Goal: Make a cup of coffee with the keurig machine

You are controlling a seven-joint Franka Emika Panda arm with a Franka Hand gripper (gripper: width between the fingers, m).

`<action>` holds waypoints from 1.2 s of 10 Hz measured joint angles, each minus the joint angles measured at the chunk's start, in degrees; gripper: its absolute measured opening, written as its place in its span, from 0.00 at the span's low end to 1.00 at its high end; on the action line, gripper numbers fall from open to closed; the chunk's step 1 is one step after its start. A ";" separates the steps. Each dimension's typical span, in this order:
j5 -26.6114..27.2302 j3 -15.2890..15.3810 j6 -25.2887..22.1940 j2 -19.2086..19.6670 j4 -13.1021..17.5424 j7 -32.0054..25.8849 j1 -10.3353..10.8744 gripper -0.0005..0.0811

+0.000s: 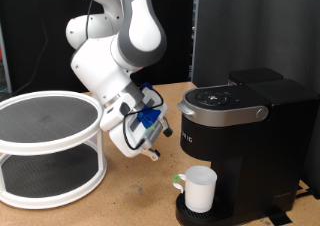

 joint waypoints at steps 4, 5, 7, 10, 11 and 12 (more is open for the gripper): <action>-12.59 -1.65 -7.10 -9.20 -1.69 11.01 -2.70 0.99; -14.56 -2.30 -9.38 -11.41 -2.58 12.38 -3.47 0.99; -15.79 -2.39 -10.23 -11.18 -2.58 12.37 -3.54 0.99; -24.66 -4.91 -22.61 -14.37 -1.06 17.96 -6.09 0.99; -25.96 -5.27 -24.87 -16.10 -0.58 19.80 -6.78 0.99; -26.83 -5.27 -26.08 -17.93 -0.21 21.53 -7.27 0.99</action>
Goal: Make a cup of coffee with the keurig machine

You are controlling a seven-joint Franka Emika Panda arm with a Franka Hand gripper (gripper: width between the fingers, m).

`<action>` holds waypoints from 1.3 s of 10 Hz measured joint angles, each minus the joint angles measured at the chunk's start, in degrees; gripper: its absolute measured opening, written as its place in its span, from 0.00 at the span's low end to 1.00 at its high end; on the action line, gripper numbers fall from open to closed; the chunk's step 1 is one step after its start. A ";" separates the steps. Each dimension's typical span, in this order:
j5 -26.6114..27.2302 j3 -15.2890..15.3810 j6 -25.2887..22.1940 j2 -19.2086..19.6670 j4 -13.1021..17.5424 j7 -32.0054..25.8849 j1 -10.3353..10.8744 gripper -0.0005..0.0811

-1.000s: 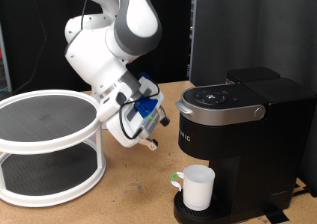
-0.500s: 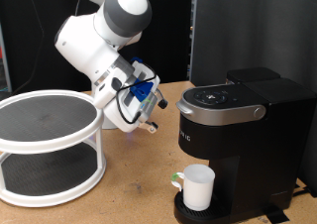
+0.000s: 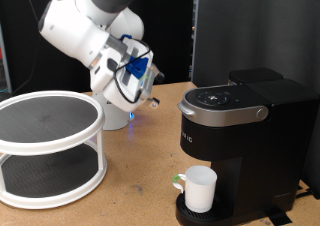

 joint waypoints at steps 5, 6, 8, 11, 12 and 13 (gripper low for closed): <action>-4.00 0.31 -1.77 -8.26 0.96 7.63 -0.66 0.99; -5.09 0.28 -2.48 -9.25 1.03 8.52 -0.75 0.99; -5.76 0.28 -2.87 -9.85 0.94 8.96 -0.95 0.99; -5.34 2.08 -1.47 -9.73 2.22 8.79 0.12 0.99; -7.11 3.91 -0.85 -9.49 3.58 8.89 0.50 0.99; -11.92 6.07 -0.51 -9.07 5.19 9.06 0.58 0.99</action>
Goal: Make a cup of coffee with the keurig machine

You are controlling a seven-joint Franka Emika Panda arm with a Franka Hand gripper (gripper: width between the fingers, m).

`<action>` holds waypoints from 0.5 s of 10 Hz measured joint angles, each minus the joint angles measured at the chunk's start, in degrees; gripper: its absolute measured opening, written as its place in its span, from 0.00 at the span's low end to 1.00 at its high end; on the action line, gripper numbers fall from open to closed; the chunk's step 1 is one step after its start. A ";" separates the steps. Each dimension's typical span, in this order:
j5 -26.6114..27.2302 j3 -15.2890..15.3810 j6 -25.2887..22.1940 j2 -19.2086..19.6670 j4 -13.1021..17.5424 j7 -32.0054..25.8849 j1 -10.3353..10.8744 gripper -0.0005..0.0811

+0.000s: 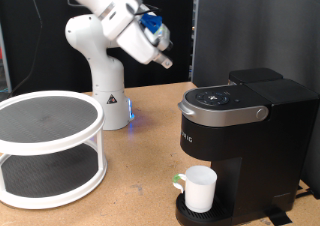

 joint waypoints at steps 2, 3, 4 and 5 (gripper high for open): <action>-9.38 4.37 -0.37 1.96 3.79 2.24 0.03 0.99; -9.63 5.68 -1.62 3.45 5.81 6.39 0.13 0.99; -9.61 5.97 -2.69 5.78 7.86 9.18 0.18 0.99; -9.64 5.97 -2.48 5.65 7.68 7.93 0.18 0.99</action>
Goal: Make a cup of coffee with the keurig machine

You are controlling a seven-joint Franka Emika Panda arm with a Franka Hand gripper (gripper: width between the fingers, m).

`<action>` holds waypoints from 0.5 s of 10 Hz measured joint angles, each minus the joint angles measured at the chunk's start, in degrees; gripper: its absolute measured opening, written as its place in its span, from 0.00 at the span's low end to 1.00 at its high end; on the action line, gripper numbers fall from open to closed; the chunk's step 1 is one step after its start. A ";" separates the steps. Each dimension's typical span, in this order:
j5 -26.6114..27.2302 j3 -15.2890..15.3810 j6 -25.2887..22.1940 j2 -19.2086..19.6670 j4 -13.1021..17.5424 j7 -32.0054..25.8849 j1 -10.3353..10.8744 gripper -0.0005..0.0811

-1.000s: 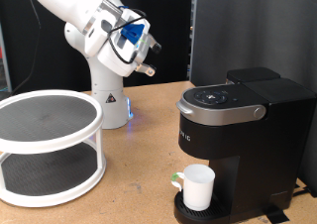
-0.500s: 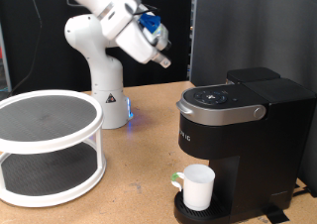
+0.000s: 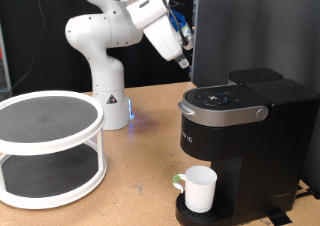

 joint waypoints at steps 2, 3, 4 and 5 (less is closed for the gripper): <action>-6.12 1.01 -0.25 0.00 0.56 -4.10 0.09 0.99; -9.63 2.12 -1.32 0.14 1.68 -4.72 0.16 0.99; -11.55 3.22 -2.60 0.44 3.35 -4.67 0.31 0.99; -12.48 4.13 -3.98 1.07 5.49 -4.56 0.48 0.99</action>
